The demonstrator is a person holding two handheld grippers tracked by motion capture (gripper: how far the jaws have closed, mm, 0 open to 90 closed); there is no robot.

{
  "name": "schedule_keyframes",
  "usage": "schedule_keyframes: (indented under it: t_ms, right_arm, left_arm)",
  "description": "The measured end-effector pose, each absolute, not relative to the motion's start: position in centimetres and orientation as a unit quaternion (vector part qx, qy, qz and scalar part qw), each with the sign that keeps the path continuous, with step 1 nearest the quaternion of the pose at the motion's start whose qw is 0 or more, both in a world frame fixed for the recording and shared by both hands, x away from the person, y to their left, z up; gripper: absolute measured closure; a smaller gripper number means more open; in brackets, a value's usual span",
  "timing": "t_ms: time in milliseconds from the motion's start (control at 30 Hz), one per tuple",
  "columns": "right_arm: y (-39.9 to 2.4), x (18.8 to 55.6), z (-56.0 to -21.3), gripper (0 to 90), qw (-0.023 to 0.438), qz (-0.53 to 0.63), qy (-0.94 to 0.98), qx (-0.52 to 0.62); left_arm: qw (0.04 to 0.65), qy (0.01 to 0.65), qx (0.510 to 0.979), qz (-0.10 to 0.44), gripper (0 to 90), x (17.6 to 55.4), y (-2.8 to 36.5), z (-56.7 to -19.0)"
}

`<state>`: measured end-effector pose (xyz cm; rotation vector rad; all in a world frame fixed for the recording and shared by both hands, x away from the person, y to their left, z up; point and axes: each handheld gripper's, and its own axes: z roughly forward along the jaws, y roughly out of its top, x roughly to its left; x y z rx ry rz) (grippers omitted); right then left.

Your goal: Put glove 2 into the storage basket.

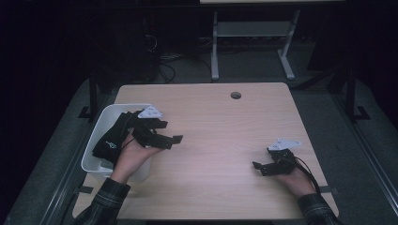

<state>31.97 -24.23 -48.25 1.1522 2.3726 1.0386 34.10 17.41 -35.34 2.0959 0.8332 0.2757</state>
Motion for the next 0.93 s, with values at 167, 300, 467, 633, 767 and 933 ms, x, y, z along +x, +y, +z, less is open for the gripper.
schedule_keyframes:
  t_ms: [167, 300, 467, 633, 767, 933]
  right_arm:
    - [-24.2, 32.0, -48.2, 12.7, 0.153, 0.362, 0.827, 0.401]
    - [-24.2, 32.0, -48.2, 12.7, 0.153, 0.362, 0.827, 0.401]
    - [-24.2, 32.0, -48.2, 12.7, 0.153, 0.362, 0.827, 0.401]
    - [-24.2, 32.0, -48.2, 12.7, 0.153, 0.362, 0.827, 0.401]
    - [-24.2, 32.0, -48.2, 12.7, 0.153, 0.362, 0.827, 0.401]
    - [-24.3, 32.0, -48.3, 12.7, 0.154, 0.362, 0.828, 0.4]
  left_arm:
    - [0.413, 0.306, 0.852, 0.104, 15.1, 33.1, 14.8, -37.4]
    - [0.402, 0.295, 0.862, 0.094, 15.1, 32.6, 13.3, -39.4]
    - [0.385, 0.281, 0.875, 0.09, 15.1, 32.2, 12.3, -41.7]
    - [0.357, 0.273, 0.89, 0.079, 15.0, 31.9, 11.3, -44.1]
    - [0.344, 0.274, 0.895, 0.073, 15.0, 31.9, 10.9, -45.4]
    - [0.333, 0.277, 0.899, 0.066, 15.0, 32.0, 11.0, -46.5]
